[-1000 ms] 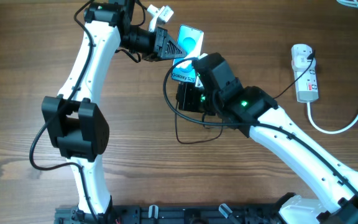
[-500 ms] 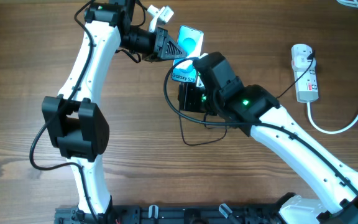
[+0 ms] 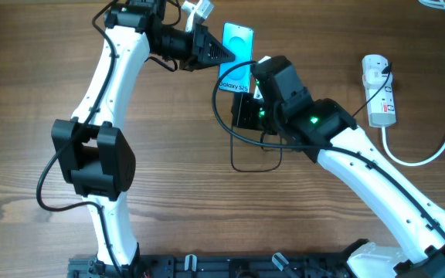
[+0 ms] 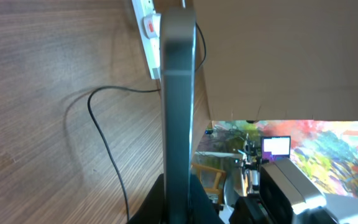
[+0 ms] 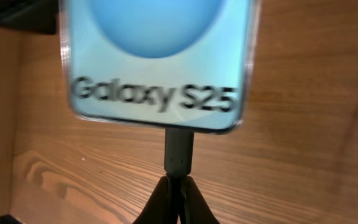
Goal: Plug charger to phone and switch on socket
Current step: 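Lift the phone with the left gripper while holding the plug in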
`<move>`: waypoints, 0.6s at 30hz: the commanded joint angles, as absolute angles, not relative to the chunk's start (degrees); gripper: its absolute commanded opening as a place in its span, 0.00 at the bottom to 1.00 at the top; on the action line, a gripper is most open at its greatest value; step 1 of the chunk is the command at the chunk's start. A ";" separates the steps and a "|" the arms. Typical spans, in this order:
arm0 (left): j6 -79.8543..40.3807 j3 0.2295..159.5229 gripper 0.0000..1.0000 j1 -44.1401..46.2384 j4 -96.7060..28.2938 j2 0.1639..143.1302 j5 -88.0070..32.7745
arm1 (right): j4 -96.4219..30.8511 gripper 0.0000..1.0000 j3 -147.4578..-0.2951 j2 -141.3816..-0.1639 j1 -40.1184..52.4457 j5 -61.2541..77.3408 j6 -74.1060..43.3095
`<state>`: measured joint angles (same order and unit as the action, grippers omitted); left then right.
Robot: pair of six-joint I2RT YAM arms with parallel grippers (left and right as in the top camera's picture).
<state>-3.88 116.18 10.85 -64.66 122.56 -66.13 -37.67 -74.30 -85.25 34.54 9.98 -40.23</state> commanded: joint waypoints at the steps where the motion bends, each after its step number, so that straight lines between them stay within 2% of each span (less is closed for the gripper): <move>1: -5.67 116.05 0.04 10.59 -62.30 120.75 -68.23 | -37.12 0.05 -76.18 -85.52 34.11 11.53 -35.66; 7: -5.74 116.05 0.04 10.57 -57.76 120.75 -68.05 | -38.26 0.04 -76.18 -85.52 34.11 11.92 -34.72; 10: -9.72 116.05 0.04 10.59 -55.83 120.75 -67.44 | -38.30 0.05 -76.18 -85.52 34.11 11.88 -34.68; 18: -9.39 116.05 0.04 10.59 -55.66 120.75 -67.42 | -36.53 0.05 -76.18 -85.52 34.09 7.75 -34.65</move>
<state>-9.19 116.09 10.81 -56.07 122.56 -65.84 -37.58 -74.43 -85.25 34.54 9.65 -35.66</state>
